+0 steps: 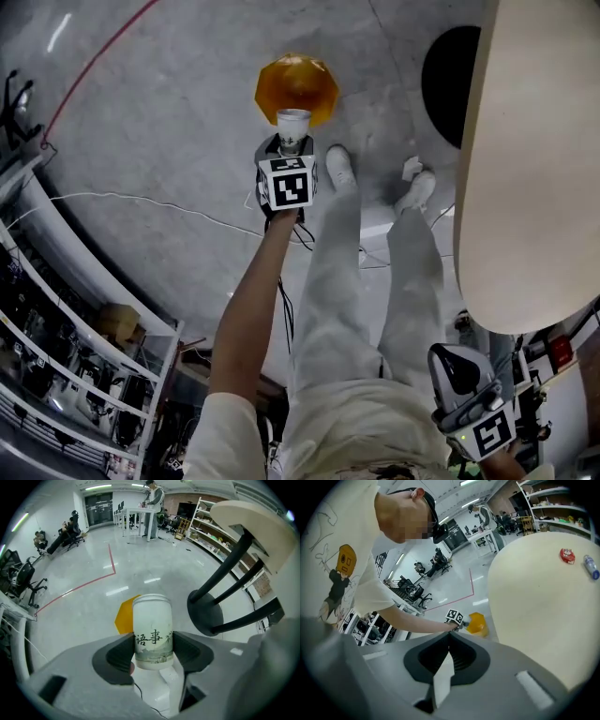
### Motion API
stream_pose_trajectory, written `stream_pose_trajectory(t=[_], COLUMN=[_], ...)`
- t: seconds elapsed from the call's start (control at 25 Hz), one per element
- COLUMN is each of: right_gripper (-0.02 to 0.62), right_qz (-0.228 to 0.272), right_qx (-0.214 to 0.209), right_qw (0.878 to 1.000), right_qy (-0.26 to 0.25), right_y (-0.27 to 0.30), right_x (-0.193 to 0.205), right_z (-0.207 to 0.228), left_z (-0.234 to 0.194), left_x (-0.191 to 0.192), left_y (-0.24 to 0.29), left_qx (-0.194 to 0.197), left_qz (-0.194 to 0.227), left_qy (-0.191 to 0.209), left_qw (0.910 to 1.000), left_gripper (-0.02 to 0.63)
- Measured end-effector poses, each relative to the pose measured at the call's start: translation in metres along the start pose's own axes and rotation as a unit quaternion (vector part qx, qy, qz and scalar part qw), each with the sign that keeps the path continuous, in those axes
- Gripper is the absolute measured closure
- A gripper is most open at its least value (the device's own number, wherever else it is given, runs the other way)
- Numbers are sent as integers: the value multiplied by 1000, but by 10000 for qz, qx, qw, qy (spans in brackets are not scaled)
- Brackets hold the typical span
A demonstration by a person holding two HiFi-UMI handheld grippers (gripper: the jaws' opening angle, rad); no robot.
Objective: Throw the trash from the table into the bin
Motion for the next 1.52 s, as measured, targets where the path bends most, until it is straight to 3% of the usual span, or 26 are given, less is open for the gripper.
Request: stream_pose_trajectory(t=[0.24,0.64,1.16,1.52], right_gripper=[588,588,588,588], right_qz=[-86,227,623,819], right_qx=[-329,-224,-71,389], right_qw=[9993,9978,9867,9880], right_qy=[167,-573,-1502,-1248], right_y=[29,90,173,277], right_x=[19,29,42,33], right_z=[-3,7,20,59], left_z=[-17,-29,-26,-30], left_x=[2,-4,0,-10], left_y=[69,152,168,168], left_qx=[-73,-269,-172,-156], left_qz=[-88,-124,35,165], left_qy=[92,157,81,36], left_qw=[9999,9994,9998,9997], left_gripper=[347,347,347,347])
Point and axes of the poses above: the fingertips, and each gripper's own axes: y forward along the fingers, z to its right, x out of its underside, the point moved 7 cm from there along -y, backward along the fingers, and after that the axes turned 10 degrees about -y, right-handed, at the moved point
